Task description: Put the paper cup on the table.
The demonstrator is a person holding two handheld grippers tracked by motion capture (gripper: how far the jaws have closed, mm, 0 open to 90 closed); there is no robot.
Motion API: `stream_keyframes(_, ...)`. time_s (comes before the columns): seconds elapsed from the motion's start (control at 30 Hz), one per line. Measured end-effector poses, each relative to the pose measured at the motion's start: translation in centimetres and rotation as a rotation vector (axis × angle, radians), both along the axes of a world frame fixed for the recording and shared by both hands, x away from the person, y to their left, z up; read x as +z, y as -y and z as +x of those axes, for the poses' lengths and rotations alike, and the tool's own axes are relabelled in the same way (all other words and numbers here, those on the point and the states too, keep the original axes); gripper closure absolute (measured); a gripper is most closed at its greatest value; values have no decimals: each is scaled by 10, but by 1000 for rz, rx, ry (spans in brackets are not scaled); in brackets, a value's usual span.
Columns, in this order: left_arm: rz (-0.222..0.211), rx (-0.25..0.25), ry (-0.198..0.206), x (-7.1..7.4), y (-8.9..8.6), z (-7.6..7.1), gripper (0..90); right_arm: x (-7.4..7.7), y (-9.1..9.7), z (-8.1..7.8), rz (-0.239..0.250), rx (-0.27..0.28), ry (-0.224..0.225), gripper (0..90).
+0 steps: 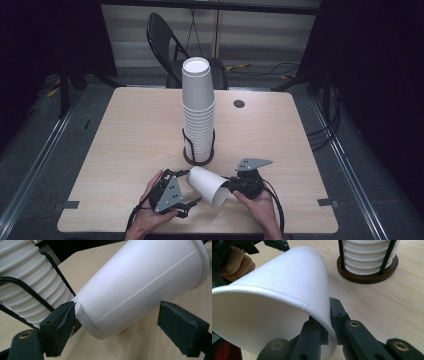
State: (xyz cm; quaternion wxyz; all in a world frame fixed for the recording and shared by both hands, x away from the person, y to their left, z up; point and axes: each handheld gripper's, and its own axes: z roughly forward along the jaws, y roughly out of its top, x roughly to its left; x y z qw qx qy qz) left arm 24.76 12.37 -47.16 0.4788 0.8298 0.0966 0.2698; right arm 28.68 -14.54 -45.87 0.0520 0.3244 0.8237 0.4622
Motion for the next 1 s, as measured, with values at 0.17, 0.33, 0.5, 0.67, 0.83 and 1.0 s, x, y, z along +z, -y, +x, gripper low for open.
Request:
stream_keyframes(0.17,46,3,32,-2,6,-4,127,1,1,2,-13,14,-18,871)
stream_keyframes(0.33,143,7,88,-5,14,-7,57,2,-1,2,-33,37,-30,872)
stream_keyframes(0.5,122,-16,86,-3,17,-8,25,1,-3,2,-27,41,-39,872)
stream_keyframes(0.67,176,-12,106,-3,23,-8,1,3,-9,2,-42,58,-39,874)
stream_keyframes(0.83,185,-1,129,0,25,-7,0,6,-10,3,-38,52,-39,874)
stream_keyframes(1.0,226,-12,162,2,31,-9,0,8,-13,6,-37,65,-45,875)
